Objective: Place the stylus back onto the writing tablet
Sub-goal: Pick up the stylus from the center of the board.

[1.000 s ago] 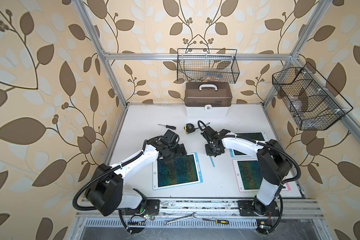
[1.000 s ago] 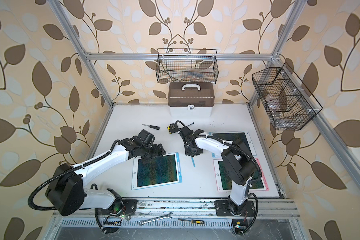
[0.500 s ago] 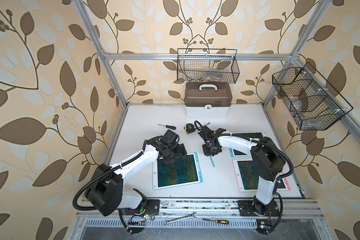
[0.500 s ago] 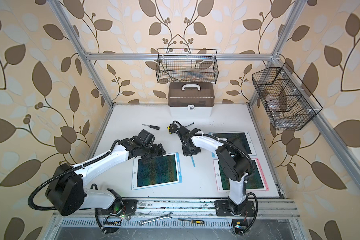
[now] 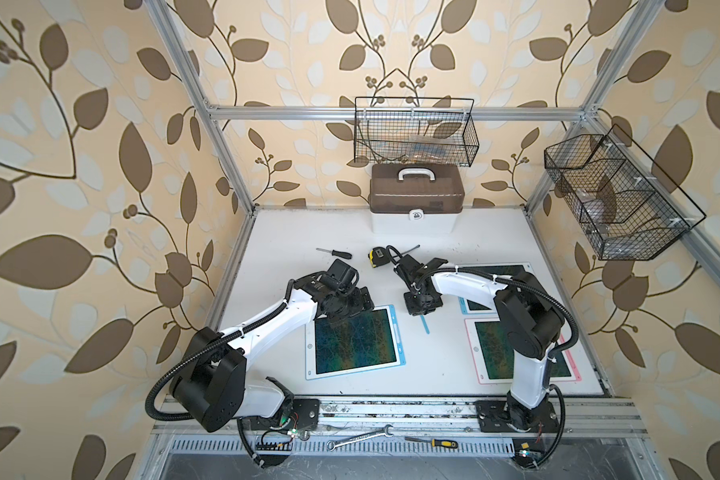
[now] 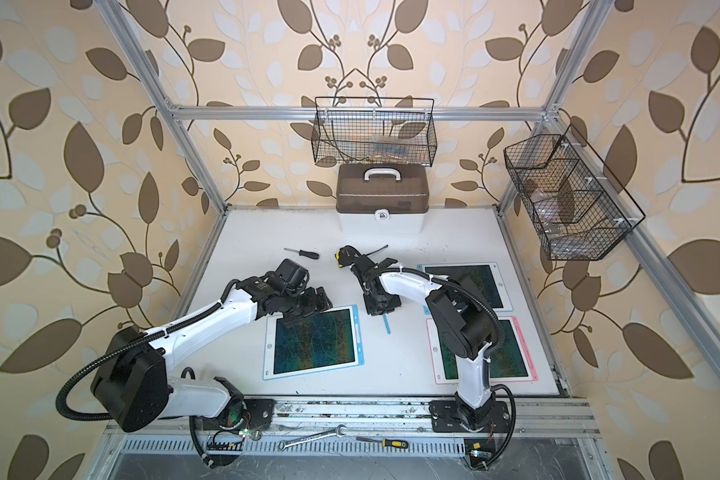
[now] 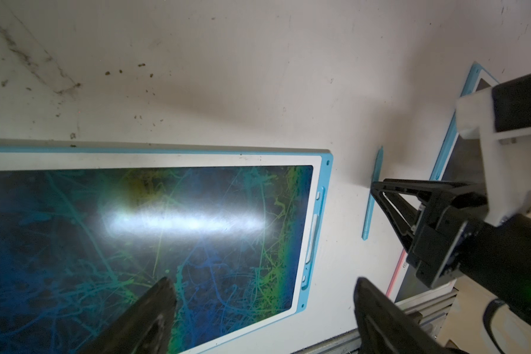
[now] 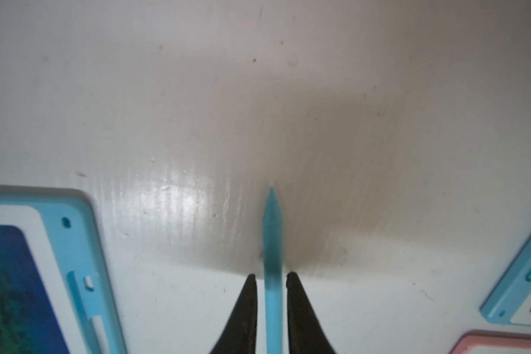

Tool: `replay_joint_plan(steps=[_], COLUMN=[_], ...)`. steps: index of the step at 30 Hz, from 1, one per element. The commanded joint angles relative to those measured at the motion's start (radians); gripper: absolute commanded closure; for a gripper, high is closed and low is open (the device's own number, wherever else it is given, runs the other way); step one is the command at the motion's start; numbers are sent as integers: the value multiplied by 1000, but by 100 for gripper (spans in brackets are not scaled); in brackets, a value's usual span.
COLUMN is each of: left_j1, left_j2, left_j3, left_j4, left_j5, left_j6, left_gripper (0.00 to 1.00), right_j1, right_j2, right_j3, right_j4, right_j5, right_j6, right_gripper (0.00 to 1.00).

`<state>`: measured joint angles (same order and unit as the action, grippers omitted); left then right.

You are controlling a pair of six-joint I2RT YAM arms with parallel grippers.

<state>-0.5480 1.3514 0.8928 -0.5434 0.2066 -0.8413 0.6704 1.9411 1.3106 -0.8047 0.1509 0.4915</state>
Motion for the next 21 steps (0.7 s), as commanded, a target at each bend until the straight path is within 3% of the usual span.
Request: replay_joint_plan(steps=[1, 21], left_j1=[10, 11], left_j2=[-15, -5], left_j3=[-17, -5], left_j4=[13, 10], left_j5=[1, 2], left_j6=[-5, 3], left_gripper=[8, 8], right_j1=[9, 4], right_j2=[30, 41], right_j3=[20, 0], right_j4=[-24, -26], right_j5=[21, 18], right_j6=[-11, -13], right_gripper=[81, 95])
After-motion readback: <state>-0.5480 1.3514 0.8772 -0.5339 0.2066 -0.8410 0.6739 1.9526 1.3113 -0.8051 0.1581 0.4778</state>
